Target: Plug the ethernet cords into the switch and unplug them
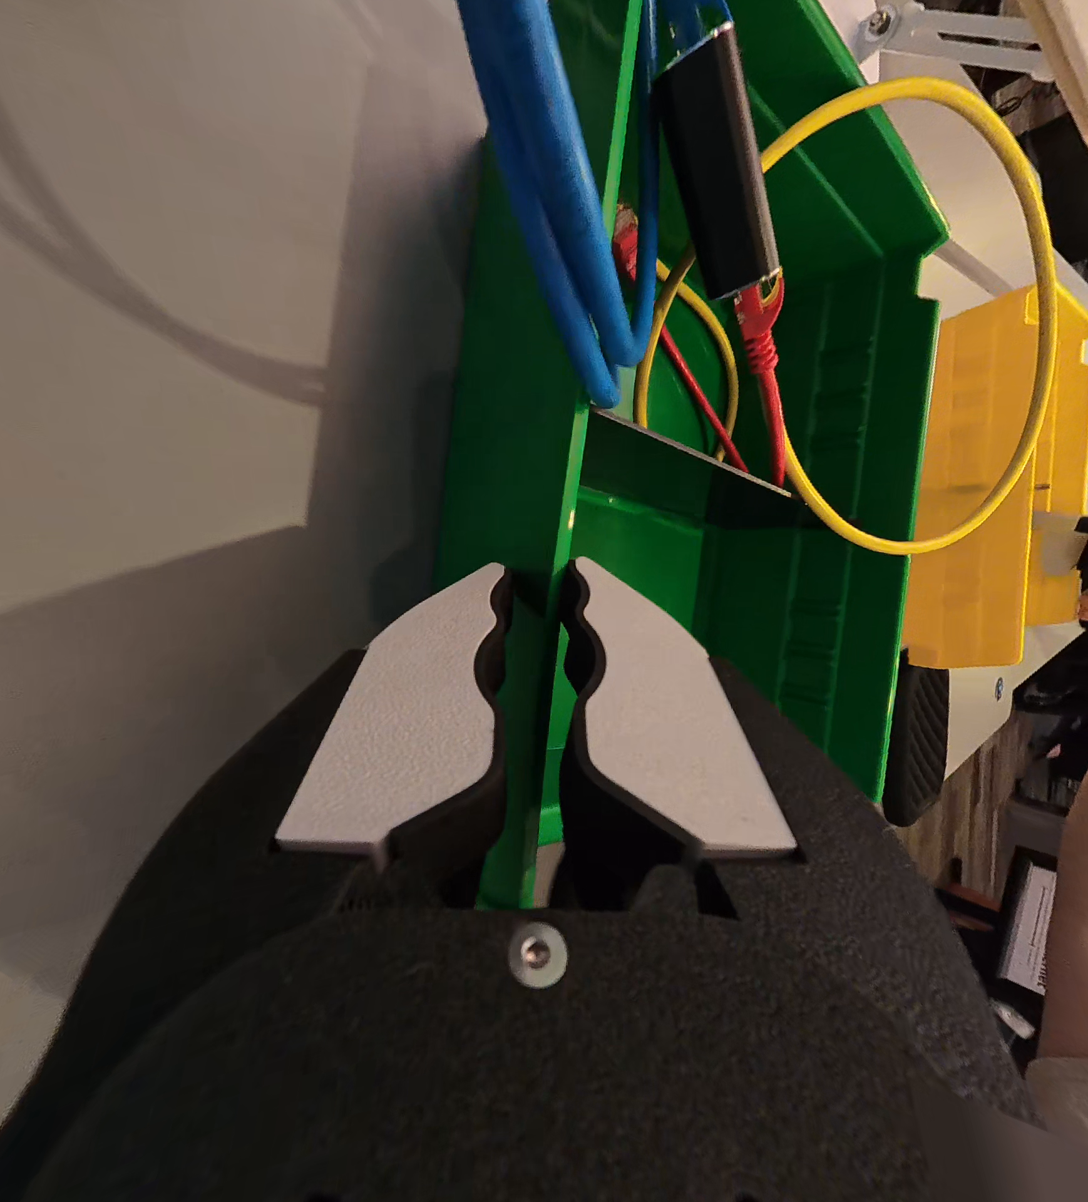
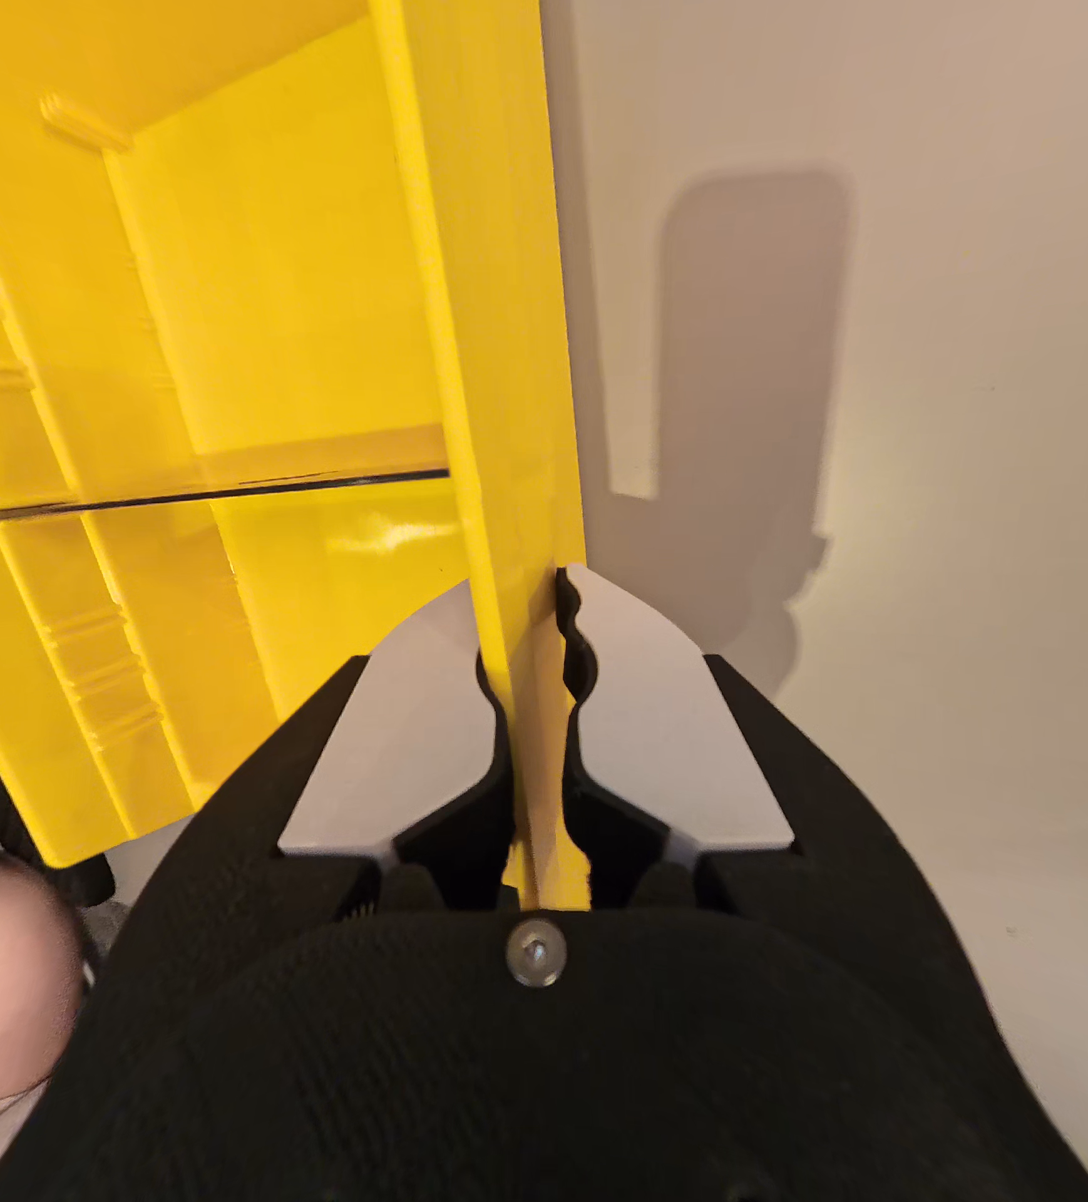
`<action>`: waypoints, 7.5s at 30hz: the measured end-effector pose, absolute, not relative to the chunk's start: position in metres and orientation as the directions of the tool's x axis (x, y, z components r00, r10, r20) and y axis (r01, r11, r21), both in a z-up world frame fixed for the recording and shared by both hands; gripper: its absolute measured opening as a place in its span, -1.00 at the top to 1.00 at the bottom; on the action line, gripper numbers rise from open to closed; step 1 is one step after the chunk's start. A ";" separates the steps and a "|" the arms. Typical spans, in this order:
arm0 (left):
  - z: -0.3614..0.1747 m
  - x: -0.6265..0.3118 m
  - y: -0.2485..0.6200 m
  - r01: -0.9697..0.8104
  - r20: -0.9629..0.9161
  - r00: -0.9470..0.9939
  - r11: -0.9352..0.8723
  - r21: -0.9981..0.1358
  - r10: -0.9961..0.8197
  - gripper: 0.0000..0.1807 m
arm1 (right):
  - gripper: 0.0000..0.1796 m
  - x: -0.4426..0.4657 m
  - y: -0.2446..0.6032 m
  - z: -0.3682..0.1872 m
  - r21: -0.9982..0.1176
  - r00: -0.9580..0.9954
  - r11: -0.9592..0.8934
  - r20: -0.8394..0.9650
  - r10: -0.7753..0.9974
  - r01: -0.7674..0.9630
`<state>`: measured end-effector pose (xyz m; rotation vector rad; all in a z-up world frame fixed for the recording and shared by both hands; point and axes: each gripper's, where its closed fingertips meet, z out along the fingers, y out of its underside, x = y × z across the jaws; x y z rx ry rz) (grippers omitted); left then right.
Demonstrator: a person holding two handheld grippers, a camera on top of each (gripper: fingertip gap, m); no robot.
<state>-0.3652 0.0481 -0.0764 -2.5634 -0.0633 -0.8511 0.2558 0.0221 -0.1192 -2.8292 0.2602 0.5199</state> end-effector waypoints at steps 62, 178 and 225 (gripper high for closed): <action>-0.078 -0.380 0.026 0.095 0.479 0.868 -0.905 -0.416 -0.129 0.87 | 0.84 0.282 0.009 -0.120 -0.185 0.895 -0.936 -0.394 -0.207 -0.298; -0.028 -0.333 0.113 -0.987 -0.735 -0.160 0.092 0.132 -0.659 0.29 | 0.48 0.101 0.074 0.142 -0.979 0.703 0.112 -0.042 0.710 -0.172; 0.055 -0.330 0.134 -0.936 -0.871 -0.347 0.073 0.344 -0.349 0.73 | 0.57 0.124 0.067 0.151 -0.943 0.633 0.046 -0.185 0.752 -0.330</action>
